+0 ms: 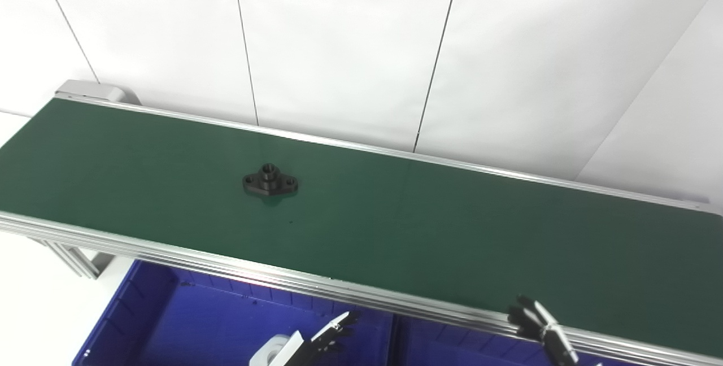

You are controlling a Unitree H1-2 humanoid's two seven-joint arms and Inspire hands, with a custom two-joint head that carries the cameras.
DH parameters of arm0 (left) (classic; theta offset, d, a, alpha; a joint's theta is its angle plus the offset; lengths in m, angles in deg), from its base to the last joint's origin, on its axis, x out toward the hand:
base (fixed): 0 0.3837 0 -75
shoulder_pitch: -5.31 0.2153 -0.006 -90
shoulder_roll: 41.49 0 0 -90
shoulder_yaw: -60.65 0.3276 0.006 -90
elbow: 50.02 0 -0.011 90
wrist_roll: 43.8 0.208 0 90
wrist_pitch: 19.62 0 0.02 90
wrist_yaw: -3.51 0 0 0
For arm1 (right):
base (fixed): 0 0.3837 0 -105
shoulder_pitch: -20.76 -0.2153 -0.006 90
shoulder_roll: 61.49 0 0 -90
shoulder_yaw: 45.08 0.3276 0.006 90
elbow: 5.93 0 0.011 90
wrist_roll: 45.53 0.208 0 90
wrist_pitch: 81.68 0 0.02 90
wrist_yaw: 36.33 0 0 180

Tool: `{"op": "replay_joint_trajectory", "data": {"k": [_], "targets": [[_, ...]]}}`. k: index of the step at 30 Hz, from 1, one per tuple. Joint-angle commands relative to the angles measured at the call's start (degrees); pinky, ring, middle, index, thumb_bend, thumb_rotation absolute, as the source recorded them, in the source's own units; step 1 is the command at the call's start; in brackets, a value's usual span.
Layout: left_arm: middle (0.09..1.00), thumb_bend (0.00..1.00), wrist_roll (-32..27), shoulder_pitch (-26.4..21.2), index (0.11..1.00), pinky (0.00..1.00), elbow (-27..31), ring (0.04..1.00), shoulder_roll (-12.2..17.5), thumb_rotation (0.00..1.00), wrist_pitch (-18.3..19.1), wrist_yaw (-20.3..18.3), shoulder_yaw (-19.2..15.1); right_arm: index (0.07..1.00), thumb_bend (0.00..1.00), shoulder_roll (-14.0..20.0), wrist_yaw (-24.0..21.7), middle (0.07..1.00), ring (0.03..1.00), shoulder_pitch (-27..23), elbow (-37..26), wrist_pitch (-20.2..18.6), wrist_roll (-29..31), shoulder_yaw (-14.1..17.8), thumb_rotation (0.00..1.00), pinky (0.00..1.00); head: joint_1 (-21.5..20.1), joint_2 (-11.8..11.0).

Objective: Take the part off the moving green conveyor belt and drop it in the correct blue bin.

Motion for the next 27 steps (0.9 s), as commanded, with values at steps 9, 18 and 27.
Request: {"op": "replay_joint_trajectory", "data": {"k": [9,18,27], "targets": [[0.927,0.94,0.3,-1.3,0.945,0.78,0.6,0.883,0.2,0.49,-2.0,0.5,0.4,0.806,0.89,-2.7,-7.5,0.735,0.668,-5.2,-7.3,2.7,-2.8,8.9,0.35,0.62,0.9,-0.4],[0.933,0.94,1.3,-2.0,0.944,0.77,-0.3,0.883,0.3,0.51,-2.0,1.7,1.0,0.794,0.87,-6.2,-16.8,0.724,0.630,-13.6,-6.3,-2.1,-4.6,12.8,0.36,0.55,1.0,-0.9],[0.929,0.94,1.4,-2.8,0.939,0.76,-1.3,0.878,0.1,0.51,-2.0,1.8,1.0,0.781,0.82,-8.8,-22.1,0.747,0.675,-22.2,-1.1,-4.8,-6.4,14.8,0.24,0.59,1.1,-1.2]]}}
